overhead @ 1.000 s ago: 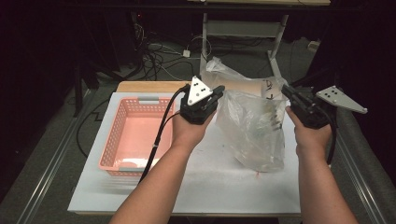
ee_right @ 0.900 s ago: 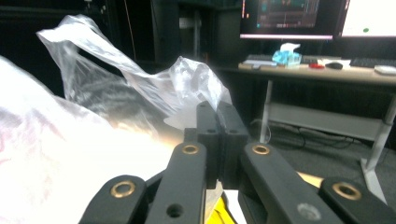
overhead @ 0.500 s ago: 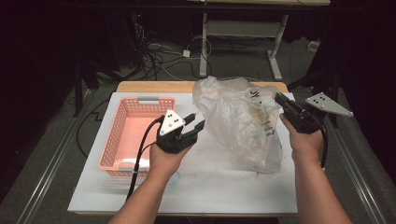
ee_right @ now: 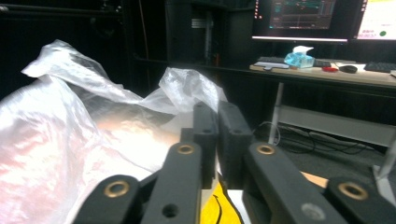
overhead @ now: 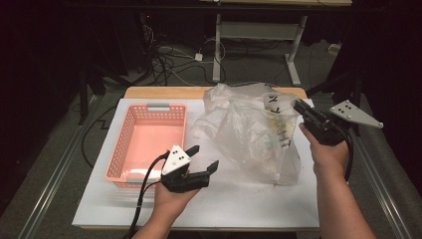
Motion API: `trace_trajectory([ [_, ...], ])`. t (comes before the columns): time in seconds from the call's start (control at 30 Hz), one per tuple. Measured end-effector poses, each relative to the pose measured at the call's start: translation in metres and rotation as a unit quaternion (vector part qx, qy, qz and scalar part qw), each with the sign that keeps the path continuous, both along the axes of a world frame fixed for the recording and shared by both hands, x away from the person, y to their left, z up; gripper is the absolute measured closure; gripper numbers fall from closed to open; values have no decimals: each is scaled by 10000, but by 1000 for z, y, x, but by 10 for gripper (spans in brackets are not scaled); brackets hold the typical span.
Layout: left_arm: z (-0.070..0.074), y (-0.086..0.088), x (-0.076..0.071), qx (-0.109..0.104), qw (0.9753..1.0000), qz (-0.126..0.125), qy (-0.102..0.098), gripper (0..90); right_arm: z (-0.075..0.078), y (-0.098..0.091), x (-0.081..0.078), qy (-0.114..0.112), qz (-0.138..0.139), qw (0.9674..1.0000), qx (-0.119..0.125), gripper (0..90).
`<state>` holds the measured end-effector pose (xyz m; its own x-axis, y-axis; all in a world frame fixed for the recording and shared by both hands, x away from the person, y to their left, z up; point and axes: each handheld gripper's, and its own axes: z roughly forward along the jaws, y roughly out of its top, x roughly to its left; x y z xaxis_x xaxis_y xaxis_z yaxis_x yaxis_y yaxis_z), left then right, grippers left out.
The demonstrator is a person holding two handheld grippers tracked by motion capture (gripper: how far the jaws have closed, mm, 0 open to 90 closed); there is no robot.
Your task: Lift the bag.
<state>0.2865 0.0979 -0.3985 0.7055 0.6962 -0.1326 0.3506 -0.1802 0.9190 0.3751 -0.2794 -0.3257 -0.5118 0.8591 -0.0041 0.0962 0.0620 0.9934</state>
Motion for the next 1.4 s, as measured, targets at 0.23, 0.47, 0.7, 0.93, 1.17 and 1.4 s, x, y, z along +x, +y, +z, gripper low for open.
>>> trace_trajectory([
  [0.23, -20, -19, -1, 300, 9985, -301, 335, 58, 9, -5, -17, -84, 215, 9997, 81, 686],
  [0.47, -29, -28, -2, 420, 9973, -402, 450, 0, -15, -16, -33, 233, 313, 9990, -199, 499],
  [0.7, -40, -31, -4, 502, 9962, -450, 556, 0, -57, -25, -46, 691, 307, 9963, -415, 283],
  [0.93, -47, -34, -7, 481, 9961, -466, 566, 0, -87, -33, -63, 990, 285, 9939, -393, 149],
  [1.17, -53, -30, -11, 467, 9966, -431, 527, 0, -107, -43, -79, 1058, 155, 9937, -342, 0],
  [1.4, -57, -31, -14, 340, 9974, -391, 499, 0, -116, -38, -79, 1080, 278, 9929, -424, 0],
])
